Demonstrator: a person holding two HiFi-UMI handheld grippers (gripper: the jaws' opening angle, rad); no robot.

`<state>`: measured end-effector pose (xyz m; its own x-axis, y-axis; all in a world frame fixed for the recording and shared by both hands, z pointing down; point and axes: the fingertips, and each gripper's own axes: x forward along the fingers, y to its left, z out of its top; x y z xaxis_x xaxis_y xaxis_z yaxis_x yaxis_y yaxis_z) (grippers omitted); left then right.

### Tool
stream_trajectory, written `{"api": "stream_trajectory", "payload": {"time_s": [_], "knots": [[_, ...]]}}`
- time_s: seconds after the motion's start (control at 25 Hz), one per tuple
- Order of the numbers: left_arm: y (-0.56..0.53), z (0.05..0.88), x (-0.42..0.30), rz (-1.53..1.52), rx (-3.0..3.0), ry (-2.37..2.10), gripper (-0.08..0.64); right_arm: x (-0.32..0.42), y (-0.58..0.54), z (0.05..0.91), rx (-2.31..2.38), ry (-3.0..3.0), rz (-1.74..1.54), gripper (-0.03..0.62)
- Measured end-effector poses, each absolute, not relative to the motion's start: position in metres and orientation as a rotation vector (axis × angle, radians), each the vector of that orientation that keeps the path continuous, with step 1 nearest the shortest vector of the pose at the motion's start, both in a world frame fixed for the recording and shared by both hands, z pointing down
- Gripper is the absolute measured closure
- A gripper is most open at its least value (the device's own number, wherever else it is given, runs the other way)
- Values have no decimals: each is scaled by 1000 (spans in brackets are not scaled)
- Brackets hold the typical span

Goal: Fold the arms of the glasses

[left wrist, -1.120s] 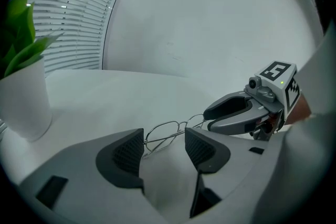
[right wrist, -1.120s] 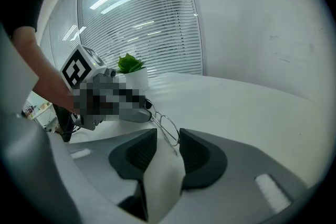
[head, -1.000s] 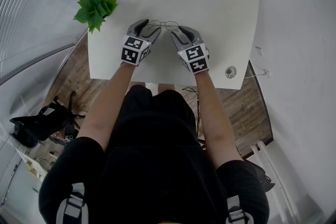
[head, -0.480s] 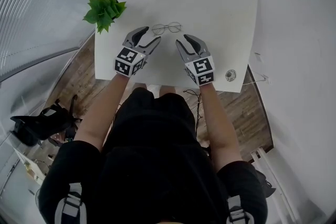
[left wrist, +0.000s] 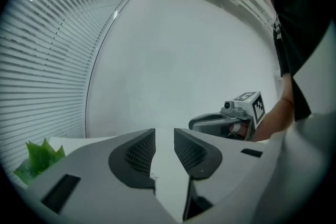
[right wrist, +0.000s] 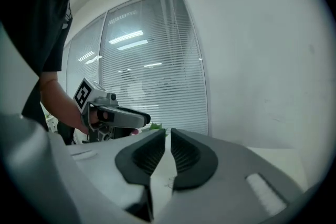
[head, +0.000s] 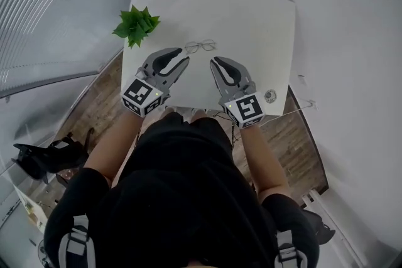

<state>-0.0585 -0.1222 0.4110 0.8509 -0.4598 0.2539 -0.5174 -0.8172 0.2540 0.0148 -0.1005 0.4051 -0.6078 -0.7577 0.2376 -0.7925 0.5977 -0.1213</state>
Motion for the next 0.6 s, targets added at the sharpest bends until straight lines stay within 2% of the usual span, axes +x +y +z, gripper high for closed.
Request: {"api": "stream_trajectory", "payload": {"time_s": [0.12, 0.32, 0.6], "knots": [[-115, 370, -56, 172, 2754, -709, 486, 6, -94, 364, 1310, -2686, 201, 579], [-104, 317, -56, 124, 2835, -696, 549, -1, -81, 305, 1361, -2759, 140, 581], [-101, 275, -57, 120, 2935, -749, 551, 5, -77, 268, 1411, -2778, 137, 583]]}}
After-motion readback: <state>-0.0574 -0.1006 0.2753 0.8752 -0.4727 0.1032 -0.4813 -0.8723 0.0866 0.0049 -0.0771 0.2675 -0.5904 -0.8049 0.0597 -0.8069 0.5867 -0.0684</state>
